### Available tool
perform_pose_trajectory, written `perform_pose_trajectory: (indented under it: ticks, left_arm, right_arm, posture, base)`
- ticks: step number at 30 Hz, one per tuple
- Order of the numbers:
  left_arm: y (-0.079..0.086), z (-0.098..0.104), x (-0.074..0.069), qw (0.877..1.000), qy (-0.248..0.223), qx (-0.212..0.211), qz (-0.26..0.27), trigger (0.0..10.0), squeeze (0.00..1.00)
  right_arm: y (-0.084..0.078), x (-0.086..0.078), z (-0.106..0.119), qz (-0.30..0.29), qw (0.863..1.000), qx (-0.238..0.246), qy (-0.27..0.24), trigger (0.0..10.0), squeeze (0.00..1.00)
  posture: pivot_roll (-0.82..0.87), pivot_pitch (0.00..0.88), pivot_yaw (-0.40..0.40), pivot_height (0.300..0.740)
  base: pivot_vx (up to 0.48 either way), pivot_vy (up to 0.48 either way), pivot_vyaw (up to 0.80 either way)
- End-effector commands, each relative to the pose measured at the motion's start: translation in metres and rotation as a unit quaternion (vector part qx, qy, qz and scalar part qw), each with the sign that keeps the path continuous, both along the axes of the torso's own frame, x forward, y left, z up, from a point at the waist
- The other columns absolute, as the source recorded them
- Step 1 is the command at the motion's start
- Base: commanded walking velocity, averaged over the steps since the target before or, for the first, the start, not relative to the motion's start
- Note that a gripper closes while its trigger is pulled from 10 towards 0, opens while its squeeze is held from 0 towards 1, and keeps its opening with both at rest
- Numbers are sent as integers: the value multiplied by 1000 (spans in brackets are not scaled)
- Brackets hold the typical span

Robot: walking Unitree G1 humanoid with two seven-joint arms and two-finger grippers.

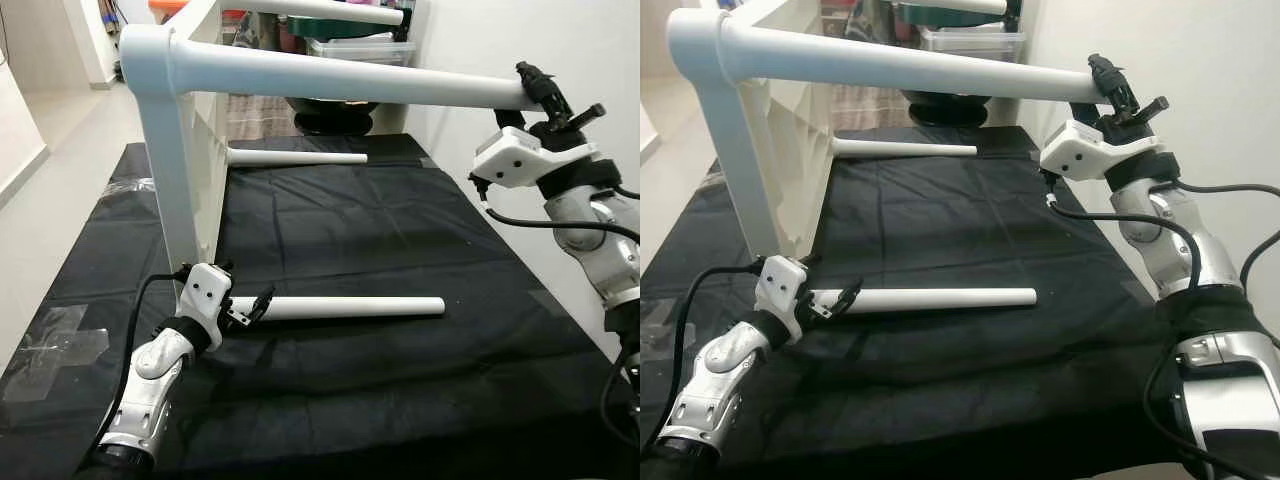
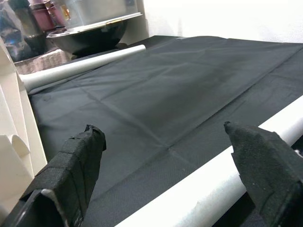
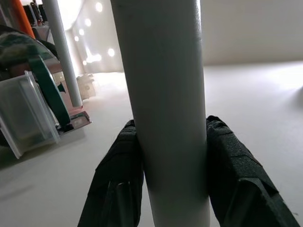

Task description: Building children table

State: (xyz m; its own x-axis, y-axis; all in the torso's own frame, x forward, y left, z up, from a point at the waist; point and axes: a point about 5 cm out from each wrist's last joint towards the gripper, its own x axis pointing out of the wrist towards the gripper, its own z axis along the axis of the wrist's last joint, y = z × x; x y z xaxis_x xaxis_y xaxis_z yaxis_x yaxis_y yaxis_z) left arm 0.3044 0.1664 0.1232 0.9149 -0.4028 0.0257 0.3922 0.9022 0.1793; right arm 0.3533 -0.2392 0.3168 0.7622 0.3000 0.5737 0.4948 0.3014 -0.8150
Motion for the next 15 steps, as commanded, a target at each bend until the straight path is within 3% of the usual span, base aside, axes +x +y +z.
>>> perform_pose_trajectory:
  ticks: [1, 8, 9, 11, 12, 15]
  left_arm:
    - [9, 0, 2, 1000, 1, -4, 17, 10000, 0]
    - [25, 12, 9, 999, -14, 5, 34, 10000, 0]
    - [34, 22, 12, 999, -28, 15, 41, 10000, 0]
    - [39, 28, 15, 998, -36, 22, 45, 10000, 0]
    - [43, 34, 16, 998, -44, 26, 48, 10000, 0]
    - [46, 40, 18, 997, -52, 30, 50, 10000, 0]
  right_arm:
    - [1, 3, -5, 14, 999, 34, 16, 0, 0]
    - [-4, 7, -9, 10, 996, 83, 41, 0, 0]
    - [-5, 11, -14, 14, 989, 131, 66, 0, 0]
    - [-5, 13, -19, 17, 982, 166, 84, 0, 0]
    - [-7, 15, -22, 18, 974, 207, 96, 0, 0]
    - [-9, 16, -26, 17, 966, 234, 105, 0, 0]
  posture:
    - [-7, 0, -48, 740]
    - [-3, 0, -50, 740]
    - [6, 0, -52, 740]
    - [6, 0, -52, 740]
    - [6, 0, -52, 740]
    - [6, 0, -52, 740]
  base:
    - [0, 0, 0]
    - [0, 0, 0]
    - [0, 0, 0]
    - [0, 0, 0]
    - [0, 0, 0]
    - [0, 0, 0]
